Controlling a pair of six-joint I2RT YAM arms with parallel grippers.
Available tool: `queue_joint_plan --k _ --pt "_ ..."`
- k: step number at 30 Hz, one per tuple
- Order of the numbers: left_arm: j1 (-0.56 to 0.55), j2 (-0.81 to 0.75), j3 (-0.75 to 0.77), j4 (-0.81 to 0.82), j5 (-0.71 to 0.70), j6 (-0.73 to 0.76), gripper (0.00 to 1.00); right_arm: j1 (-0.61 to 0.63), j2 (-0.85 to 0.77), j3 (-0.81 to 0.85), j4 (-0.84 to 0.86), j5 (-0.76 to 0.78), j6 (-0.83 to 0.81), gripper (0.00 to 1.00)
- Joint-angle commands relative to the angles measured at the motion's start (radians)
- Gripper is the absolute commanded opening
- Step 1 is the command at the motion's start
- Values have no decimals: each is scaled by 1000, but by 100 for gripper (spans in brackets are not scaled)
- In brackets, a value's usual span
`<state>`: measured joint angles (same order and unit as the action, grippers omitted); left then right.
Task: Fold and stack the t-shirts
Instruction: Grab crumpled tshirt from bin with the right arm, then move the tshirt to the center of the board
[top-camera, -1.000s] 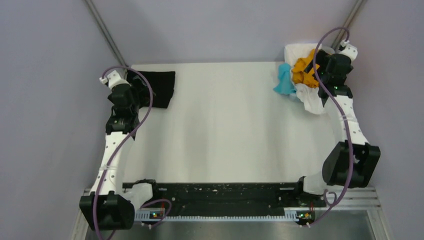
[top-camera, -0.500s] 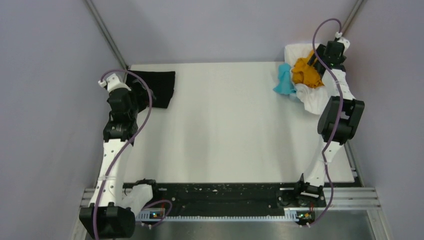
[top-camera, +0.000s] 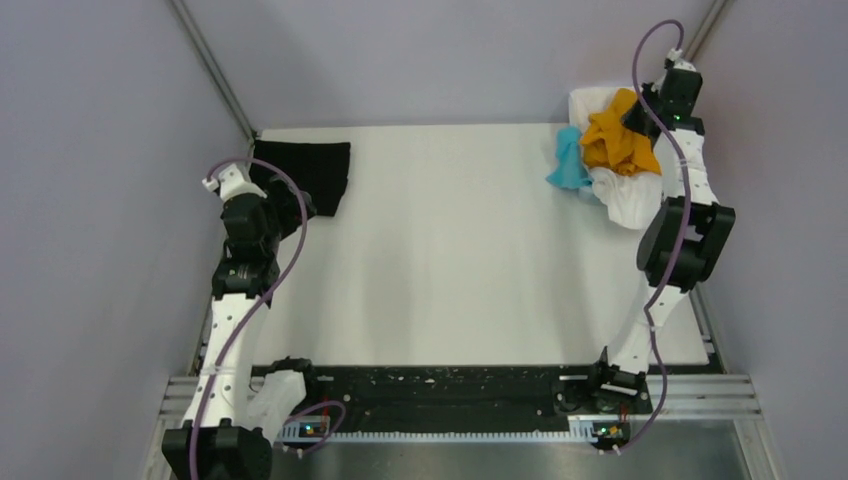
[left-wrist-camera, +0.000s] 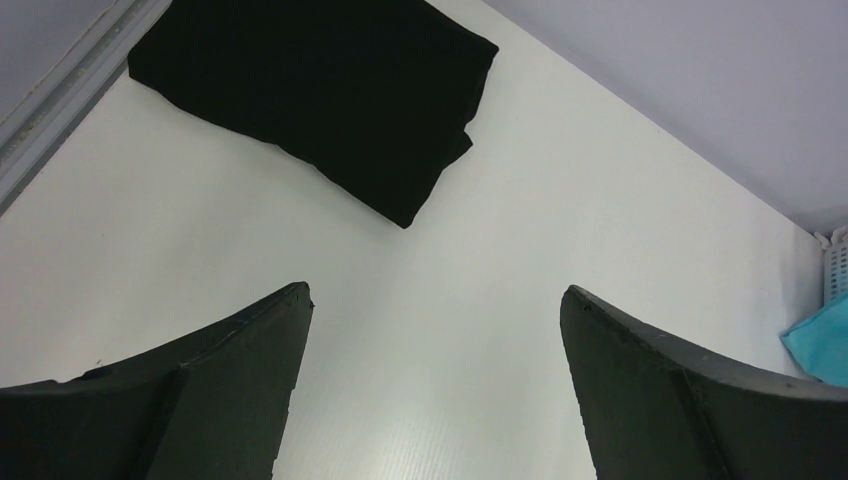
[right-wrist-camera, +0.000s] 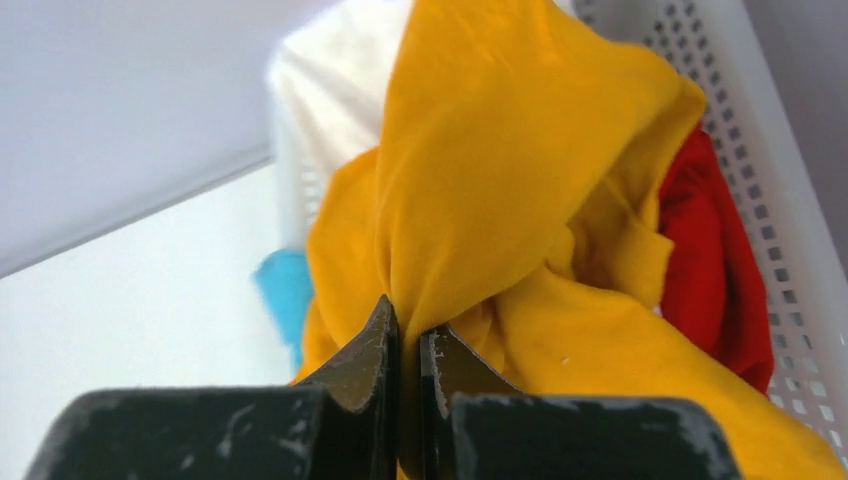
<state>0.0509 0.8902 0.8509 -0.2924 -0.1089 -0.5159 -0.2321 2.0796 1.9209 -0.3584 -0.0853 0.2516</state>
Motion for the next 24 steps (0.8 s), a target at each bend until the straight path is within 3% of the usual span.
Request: queue_joint_plan --k 1,4,10,15,18,21,24 --pt "3 -15 9 8 -7 -6 99 15 -221 87 16 -297 33 0" --pt "4 -3 12 -4 8 5 99 96 -288 91 -20 -431 -11 0" --pt "4 -6 -1 -12 21 4 99 395 -383 110 -79 -429 -149 0" --pt "4 -21 3 -46 -3 -16 99 577 -360 231 -76 -510 -143 0" --pt "4 -38 11 -83 -43 -39 99 627 -352 265 -77 -559 -153 0" --pt "4 -68 20 -138 -90 -60 99 629 -400 157 -70 -519 -165 0" --pt "4 -107 11 -167 -129 -89 99 629 -477 -115 -56 -476 -228 0"
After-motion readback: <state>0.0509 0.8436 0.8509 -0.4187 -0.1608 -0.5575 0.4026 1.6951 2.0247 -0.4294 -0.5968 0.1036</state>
